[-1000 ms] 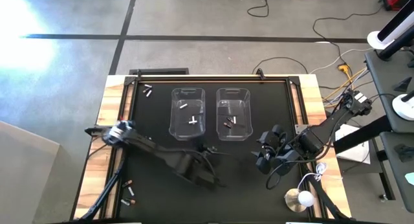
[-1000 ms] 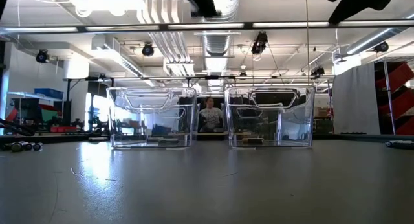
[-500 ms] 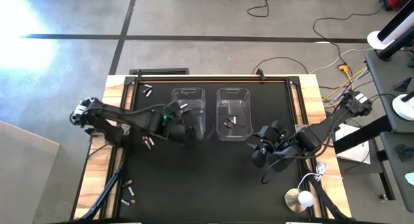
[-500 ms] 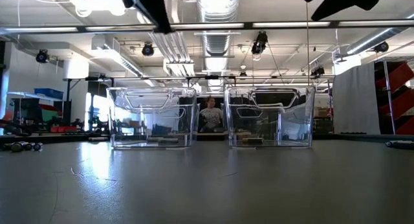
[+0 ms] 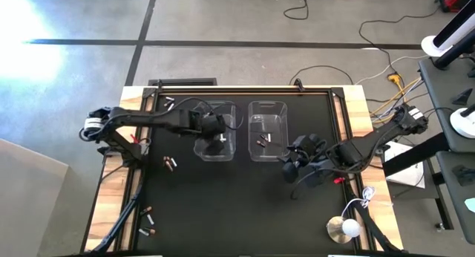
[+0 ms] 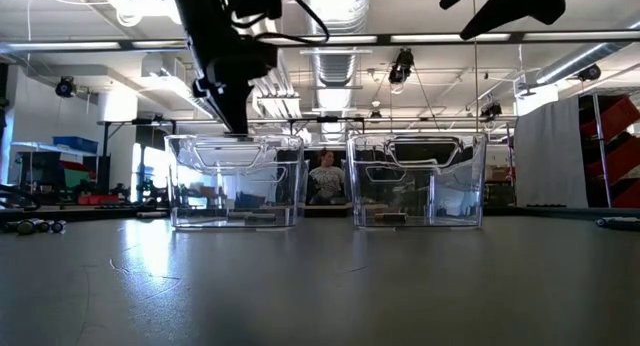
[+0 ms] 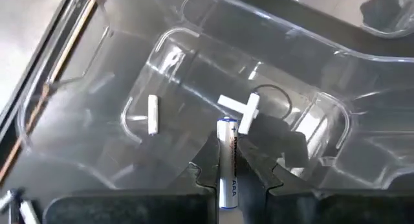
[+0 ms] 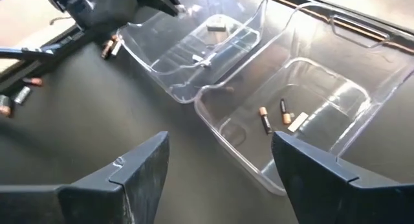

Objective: Sort batteries
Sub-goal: Put the white battery into the left transparent bin

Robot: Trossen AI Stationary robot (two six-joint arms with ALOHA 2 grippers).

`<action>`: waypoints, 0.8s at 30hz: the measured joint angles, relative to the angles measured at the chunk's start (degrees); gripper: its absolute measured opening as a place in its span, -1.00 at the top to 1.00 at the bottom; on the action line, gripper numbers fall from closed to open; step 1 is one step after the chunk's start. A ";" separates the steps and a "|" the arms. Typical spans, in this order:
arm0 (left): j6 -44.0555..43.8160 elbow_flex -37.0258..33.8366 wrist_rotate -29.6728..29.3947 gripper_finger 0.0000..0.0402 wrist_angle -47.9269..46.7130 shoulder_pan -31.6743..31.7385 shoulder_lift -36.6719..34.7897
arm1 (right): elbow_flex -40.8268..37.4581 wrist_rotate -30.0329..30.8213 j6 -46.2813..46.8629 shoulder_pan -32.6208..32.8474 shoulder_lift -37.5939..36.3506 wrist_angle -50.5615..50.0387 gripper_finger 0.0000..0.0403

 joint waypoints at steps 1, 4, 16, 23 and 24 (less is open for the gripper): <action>1.24 -0.39 1.18 0.95 1.21 0.57 0.18 | 0.00 -0.04 0.05 -0.12 0.00 0.18 -0.31; 3.42 -1.57 4.92 0.95 4.88 2.37 0.70 | 0.00 -0.47 0.14 -0.17 0.00 0.66 -0.28; 6.82 -0.47 11.50 0.95 7.75 7.62 9.01 | 1.42 -0.63 5.43 -0.17 0.00 1.08 -0.25; 8.74 1.96 10.88 0.95 8.18 7.73 14.71 | 2.58 -0.60 5.50 -0.17 0.00 0.97 -0.35; 9.33 2.23 10.86 0.95 8.32 7.73 15.18 | 2.78 -0.54 5.51 -0.17 0.00 0.97 -0.36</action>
